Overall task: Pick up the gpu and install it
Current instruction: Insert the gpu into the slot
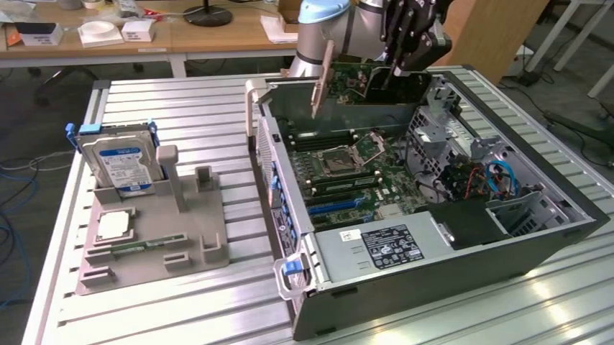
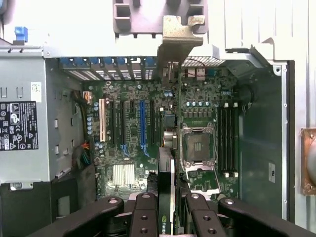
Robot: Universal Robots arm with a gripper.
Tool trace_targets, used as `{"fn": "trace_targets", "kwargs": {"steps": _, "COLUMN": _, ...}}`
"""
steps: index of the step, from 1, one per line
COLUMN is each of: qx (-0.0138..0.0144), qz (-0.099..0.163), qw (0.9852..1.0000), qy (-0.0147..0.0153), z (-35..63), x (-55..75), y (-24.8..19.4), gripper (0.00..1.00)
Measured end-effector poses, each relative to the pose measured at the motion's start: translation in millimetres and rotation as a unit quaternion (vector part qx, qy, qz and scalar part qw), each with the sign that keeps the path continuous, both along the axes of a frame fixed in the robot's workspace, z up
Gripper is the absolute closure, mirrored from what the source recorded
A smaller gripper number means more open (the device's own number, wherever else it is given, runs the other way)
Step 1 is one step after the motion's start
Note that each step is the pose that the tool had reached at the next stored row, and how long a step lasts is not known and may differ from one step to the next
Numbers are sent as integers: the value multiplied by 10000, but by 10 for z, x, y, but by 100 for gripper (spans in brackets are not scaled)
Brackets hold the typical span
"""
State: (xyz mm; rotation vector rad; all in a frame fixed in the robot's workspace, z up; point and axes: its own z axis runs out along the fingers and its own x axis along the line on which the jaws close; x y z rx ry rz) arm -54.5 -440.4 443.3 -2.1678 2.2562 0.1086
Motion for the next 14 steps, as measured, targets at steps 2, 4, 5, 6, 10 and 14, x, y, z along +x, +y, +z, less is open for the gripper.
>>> {"fn": "trace_targets", "kwargs": {"steps": 2, "qx": 0, "qz": 87, "qw": 10000, "qy": 0, "z": 0, "x": 0, "y": 0, "gripper": 74}}
{"fn": "trace_targets", "kwargs": {"steps": 4, "qx": 2, "qz": 172, "qw": 9999, "qy": 0, "z": 0, "x": 0, "y": 0, "gripper": 74}}
{"fn": "trace_targets", "kwargs": {"steps": 5, "qx": 4, "qz": 202, "qw": 9998, "qy": 0, "z": 0, "x": 0, "y": 0, "gripper": 74}}
{"fn": "trace_targets", "kwargs": {"steps": 6, "qx": 5, "qz": 209, "qw": 9998, "qy": 0, "z": 0, "x": 0, "y": 0, "gripper": 74}}
{"fn": "trace_targets", "kwargs": {"steps": 10, "qx": 5, "qz": 213, "qw": 9998, "qy": 0, "z": 0, "x": 0, "y": 0, "gripper": 74}}
{"fn": "trace_targets", "kwargs": {"steps": 14, "qx": 4, "qz": 215, "qw": 9998, "qy": -11, "z": 0, "x": 0, "y": 0, "gripper": 74}}
